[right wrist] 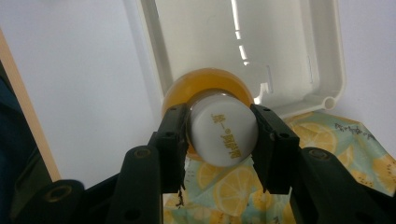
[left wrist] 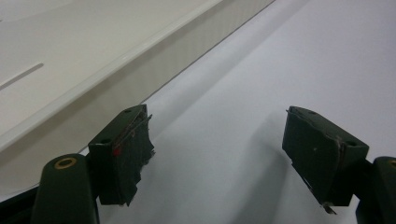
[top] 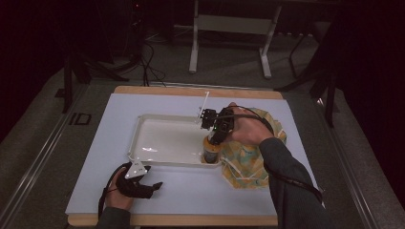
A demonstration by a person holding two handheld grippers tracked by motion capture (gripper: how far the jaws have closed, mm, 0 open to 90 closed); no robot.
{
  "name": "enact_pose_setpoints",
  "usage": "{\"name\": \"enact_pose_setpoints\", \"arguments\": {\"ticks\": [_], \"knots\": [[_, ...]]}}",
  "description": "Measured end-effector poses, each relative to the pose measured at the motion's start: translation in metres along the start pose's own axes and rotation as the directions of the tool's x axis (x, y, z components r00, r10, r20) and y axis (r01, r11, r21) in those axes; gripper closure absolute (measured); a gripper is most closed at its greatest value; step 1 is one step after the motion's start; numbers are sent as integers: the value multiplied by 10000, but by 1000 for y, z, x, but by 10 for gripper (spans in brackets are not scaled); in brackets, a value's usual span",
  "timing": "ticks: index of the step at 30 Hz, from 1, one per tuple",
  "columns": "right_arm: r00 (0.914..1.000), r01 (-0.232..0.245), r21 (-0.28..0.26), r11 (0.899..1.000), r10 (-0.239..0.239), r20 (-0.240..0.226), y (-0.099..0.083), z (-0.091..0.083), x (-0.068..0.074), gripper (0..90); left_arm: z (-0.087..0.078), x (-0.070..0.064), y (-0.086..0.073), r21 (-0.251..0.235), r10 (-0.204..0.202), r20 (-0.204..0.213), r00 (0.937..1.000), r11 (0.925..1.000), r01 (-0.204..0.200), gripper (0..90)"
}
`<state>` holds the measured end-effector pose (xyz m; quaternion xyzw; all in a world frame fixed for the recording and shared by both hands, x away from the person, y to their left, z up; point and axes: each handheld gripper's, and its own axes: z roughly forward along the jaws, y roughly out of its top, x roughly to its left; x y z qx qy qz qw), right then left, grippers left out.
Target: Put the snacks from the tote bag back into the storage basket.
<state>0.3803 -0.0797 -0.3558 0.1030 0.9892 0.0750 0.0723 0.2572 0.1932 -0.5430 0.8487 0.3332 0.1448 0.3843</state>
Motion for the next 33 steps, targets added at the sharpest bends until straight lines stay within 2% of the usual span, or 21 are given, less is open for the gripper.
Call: {"name": "enact_pose_setpoints", "arguments": {"ticks": [10, 12, 13, 14, 15, 21, 33], "knots": [[10000, 26, -241, 9997, -26, -12, -1, 2, -1, 566, 0, 0, 0, 1, -6, -6, 10000, 10000, 6, 235], [10000, -36, -255, 9997, 37, 27, -1, 2, -2, 531, 0, 0, 0, -1, -9, -4, 10000, 10000, 9, 235], [10000, -86, -274, 9996, 87, 29, -1, 2, -3, 485, 0, 0, 0, -2, -13, -9, 10000, 10000, 13, 235], [10000, -86, -274, 9996, 87, 29, -1, 2, -3, 485, 0, 0, 0, -2, -13, -9, 10000, 10000, 13, 235], [9998, -141, -351, 9993, 146, 147, -1, 3, -3, 426, 0, 0, 0, -2, -6, -13, 10000, 10000, 6, 235], [9989, -312, -630, 9975, 333, 321, -2, 1, -4, 328, 0, 0, 0, 0, -3, -13, 10000, 10000, 3, 235], [9988, -371, -809, 9960, 394, 276, -6, -5, -2, 317, 0, 0, 0, -26, -11, -8, 10000, 10000, 11, 235]]}}
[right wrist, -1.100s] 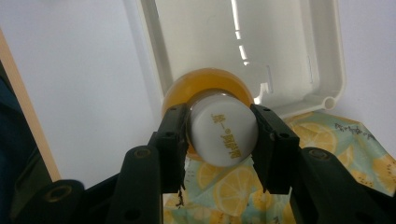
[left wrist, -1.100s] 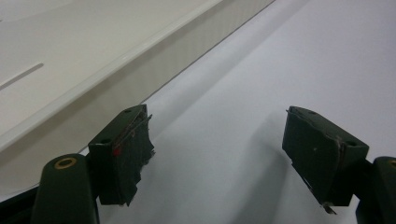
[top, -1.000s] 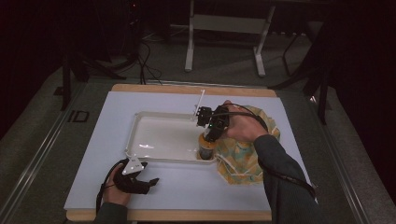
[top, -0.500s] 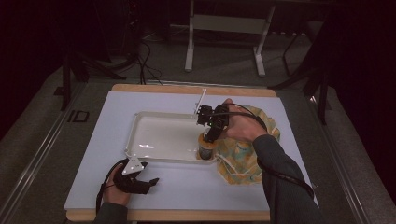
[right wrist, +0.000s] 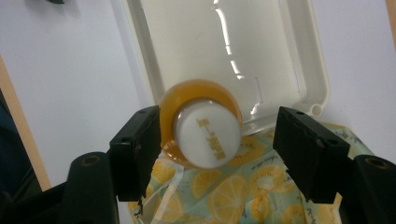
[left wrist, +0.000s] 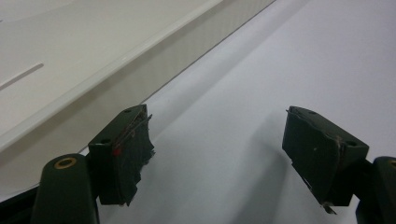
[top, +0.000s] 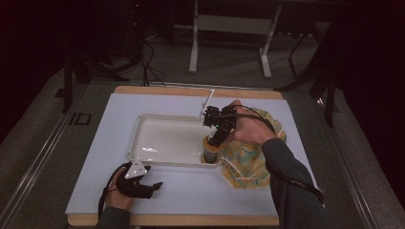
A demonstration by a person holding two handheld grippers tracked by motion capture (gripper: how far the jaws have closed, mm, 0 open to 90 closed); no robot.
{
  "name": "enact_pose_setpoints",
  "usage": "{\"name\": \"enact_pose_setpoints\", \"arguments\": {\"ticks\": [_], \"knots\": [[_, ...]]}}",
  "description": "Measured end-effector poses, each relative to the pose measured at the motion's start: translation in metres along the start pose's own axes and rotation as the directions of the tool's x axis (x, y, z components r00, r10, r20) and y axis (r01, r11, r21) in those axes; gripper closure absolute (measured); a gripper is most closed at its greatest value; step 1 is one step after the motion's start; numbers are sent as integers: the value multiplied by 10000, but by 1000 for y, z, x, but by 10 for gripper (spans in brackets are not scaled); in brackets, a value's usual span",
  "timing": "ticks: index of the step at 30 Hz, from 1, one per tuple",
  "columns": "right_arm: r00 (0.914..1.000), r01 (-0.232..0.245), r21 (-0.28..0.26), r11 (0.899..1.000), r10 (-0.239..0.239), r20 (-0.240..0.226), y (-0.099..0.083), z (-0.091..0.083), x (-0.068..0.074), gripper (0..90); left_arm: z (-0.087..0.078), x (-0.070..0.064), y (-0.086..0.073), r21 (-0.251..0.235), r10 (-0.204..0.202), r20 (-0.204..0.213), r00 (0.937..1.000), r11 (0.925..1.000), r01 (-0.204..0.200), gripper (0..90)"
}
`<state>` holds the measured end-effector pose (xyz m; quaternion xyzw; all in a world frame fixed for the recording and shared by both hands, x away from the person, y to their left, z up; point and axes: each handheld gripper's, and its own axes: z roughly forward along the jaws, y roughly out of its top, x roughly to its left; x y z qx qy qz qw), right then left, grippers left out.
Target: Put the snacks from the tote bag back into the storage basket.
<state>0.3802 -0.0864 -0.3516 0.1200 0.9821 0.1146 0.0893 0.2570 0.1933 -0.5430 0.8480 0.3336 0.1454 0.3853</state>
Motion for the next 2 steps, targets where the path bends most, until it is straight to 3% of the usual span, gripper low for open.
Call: {"name": "enact_pose_setpoints", "arguments": {"ticks": [2], "knots": [[10000, -70, -46, 10000, 70, 12, -2, -1, -1, 320, 0, 0, 0, 8, -5, 5, 10000, 10000, 5, 235]]}}
